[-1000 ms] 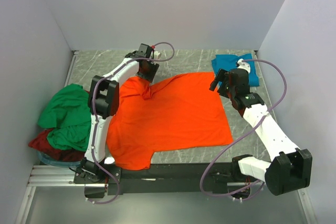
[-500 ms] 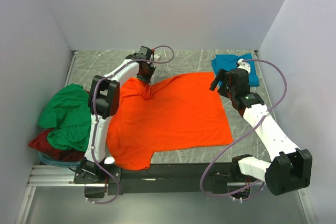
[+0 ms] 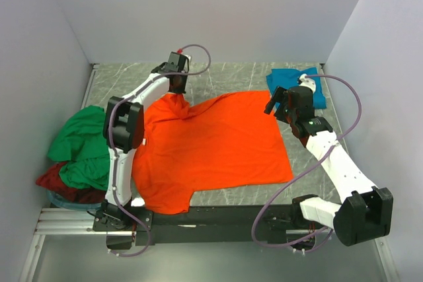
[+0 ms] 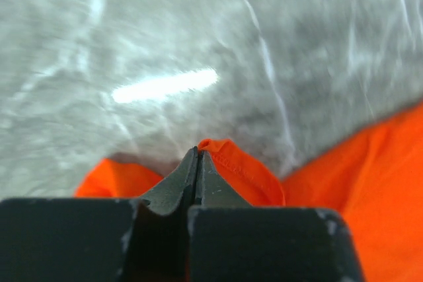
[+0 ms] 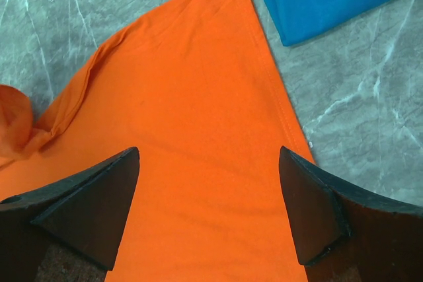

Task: Fold and stack the t-shirts
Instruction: Flatten the tshirt out

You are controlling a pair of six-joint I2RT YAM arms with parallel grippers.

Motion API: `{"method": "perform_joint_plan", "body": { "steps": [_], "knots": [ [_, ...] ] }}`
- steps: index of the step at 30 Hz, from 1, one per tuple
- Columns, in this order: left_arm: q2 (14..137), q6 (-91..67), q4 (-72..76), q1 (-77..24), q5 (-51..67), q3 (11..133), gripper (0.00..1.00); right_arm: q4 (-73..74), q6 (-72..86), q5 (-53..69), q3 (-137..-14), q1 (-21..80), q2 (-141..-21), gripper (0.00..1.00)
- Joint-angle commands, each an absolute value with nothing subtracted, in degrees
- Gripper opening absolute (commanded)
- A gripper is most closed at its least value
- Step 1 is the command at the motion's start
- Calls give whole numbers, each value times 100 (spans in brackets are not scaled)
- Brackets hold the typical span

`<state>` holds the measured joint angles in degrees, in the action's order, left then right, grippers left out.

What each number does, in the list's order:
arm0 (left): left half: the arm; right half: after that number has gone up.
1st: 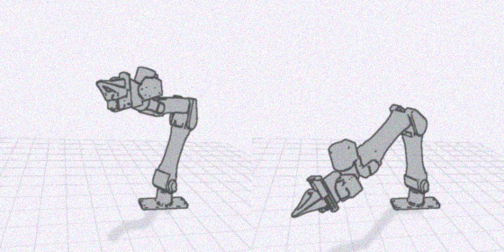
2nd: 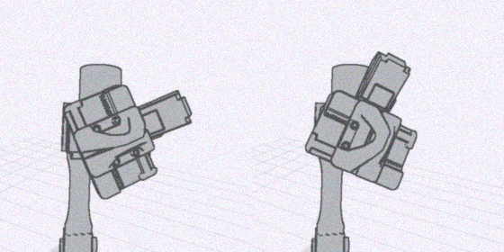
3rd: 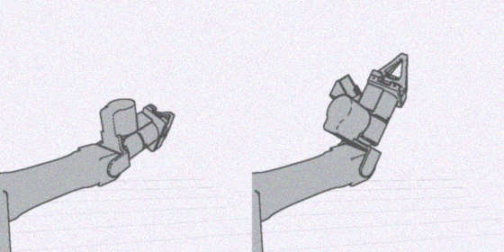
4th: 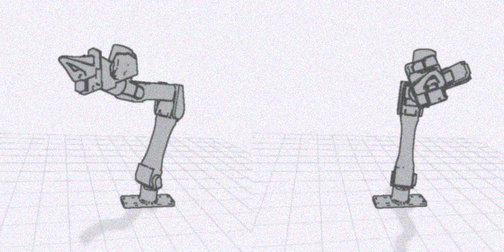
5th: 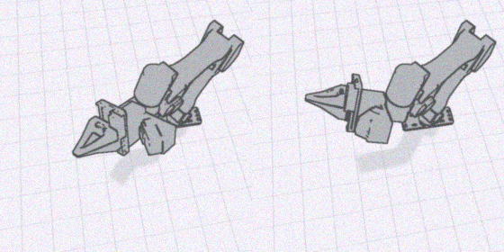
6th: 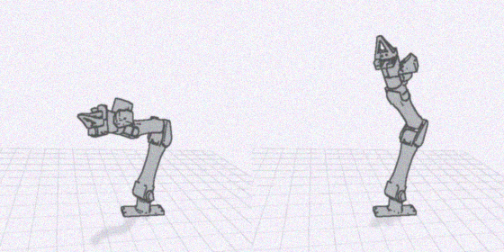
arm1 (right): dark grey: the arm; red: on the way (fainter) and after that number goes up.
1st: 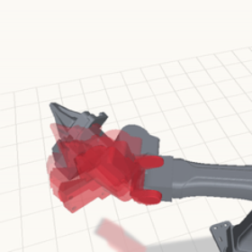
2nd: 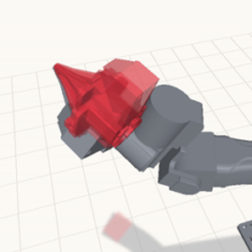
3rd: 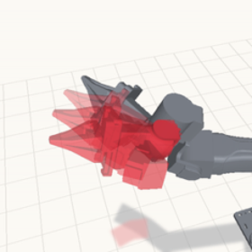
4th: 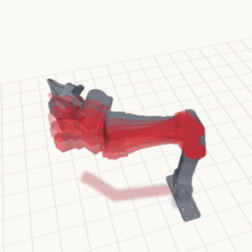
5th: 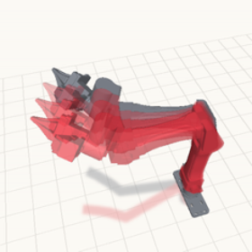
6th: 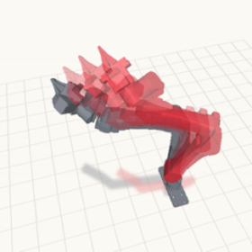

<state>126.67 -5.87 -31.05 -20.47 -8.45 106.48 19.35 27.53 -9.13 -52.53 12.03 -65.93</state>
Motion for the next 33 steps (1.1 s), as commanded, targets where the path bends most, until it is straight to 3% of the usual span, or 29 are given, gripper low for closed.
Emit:
{"method": "perform_joint_plan", "body": {
  "steps": [1,18,25,26,27,28,29,33],
  "knots": [
    [12340,-949,-2646,-1899,-1319,10652,0,1916,2742,-1072,-5484,1222,-6565,92],
    [13367,-1230,-1706,-1494,-1186,11513,0,1995,2716,-1195,-5537,1222,-6732,91],
    [14062,-1791,-1845,-1441,-2653,12523,0,2004,2681,-1275,-5572,1222,-6794,91],
    [14019,-1819,-1837,-1433,-2733,12533,4,1995,2681,-1266,-5564,1230,-6803,91],
    [13958,-1828,-1776,-1424,-2672,12507,26,2004,2689,-1222,-5572,1222,-6811,92],
    [13879,-1880,-1758,-1424,-2654,12472,86,1995,2672,-1187,-5590,1222,-6846,92],
    [13713,-1890,-1740,-1424,-2611,12419,99,2004,2681,-1160,-5599,1230,-6873,92],
    [13123,-1995,-1714,-1424,-2400,11796,99,2065,2689,-1011,-5669,1230,-6987,92]
  ]
}}
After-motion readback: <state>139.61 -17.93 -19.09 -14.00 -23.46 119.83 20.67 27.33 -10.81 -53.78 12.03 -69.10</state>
